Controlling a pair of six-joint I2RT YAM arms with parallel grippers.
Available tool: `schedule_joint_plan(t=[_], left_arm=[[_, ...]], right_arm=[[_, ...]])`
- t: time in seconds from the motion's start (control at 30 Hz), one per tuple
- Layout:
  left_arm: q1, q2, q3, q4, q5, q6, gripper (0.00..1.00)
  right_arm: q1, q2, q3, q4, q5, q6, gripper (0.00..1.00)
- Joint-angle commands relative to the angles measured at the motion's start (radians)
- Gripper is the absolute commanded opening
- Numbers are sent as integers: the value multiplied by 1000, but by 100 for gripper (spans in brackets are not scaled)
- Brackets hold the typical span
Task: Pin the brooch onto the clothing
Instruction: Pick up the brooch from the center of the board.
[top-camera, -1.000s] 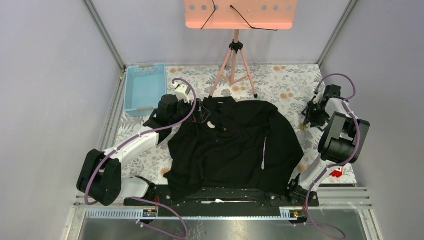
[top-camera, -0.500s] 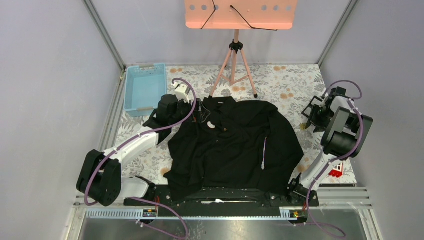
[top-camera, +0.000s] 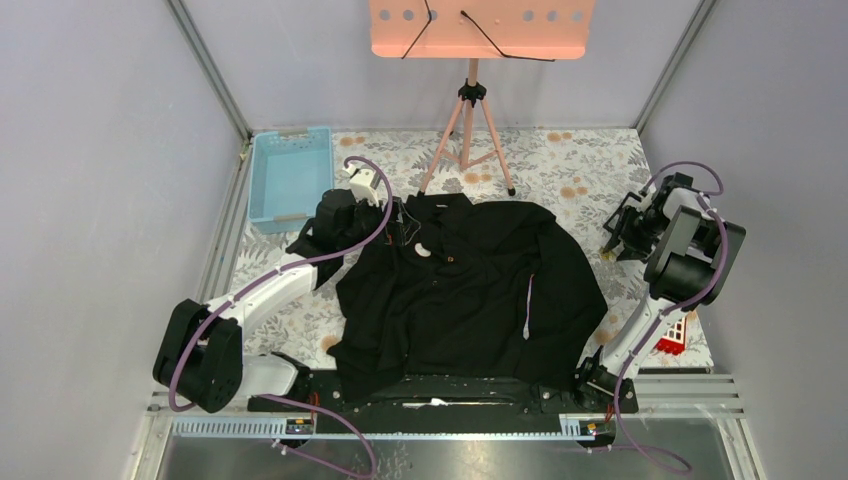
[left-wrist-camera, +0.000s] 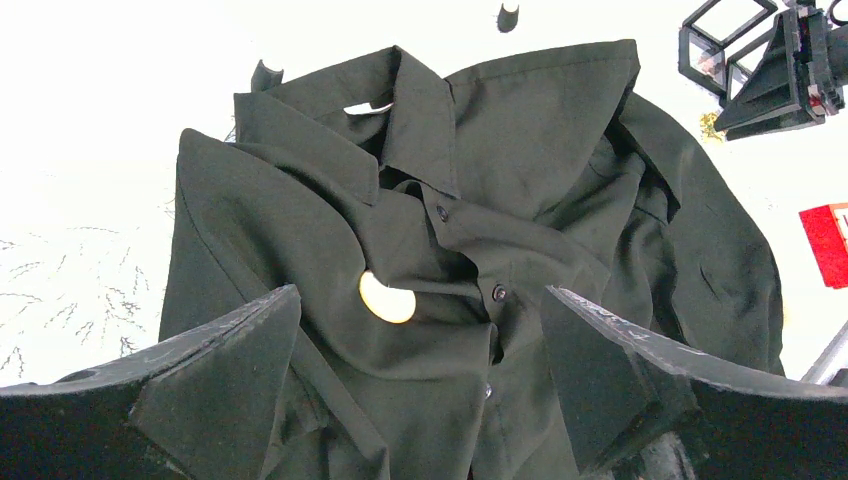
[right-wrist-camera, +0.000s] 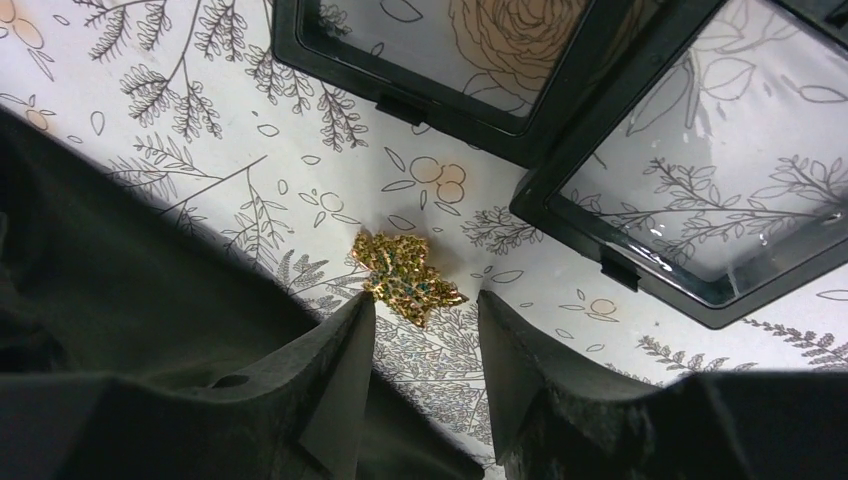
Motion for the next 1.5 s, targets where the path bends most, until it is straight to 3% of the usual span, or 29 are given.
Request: schedule_joint_plan(t=[0.0, 0.3, 0.47, 0.97, 1.47], left_arm=[[-4, -19, 1, 38, -19, 16, 99], [-4, -19, 0, 37, -21, 18, 99], [-5, -16, 1, 36, -24, 18, 99], [-5, -17, 0, 35, -27, 20, 99], [-5, -27, -1, 36, -27, 20, 99]], right_arm=[[-6, 28, 62, -61, -48, 2, 49], [-6, 60, 109, -97, -66, -12, 45], [-6, 48, 91, -88, -76, -21, 21], [-6, -80, -4, -14, -148, -10, 0], [26, -194, -62, 51, -112, -14, 0]])
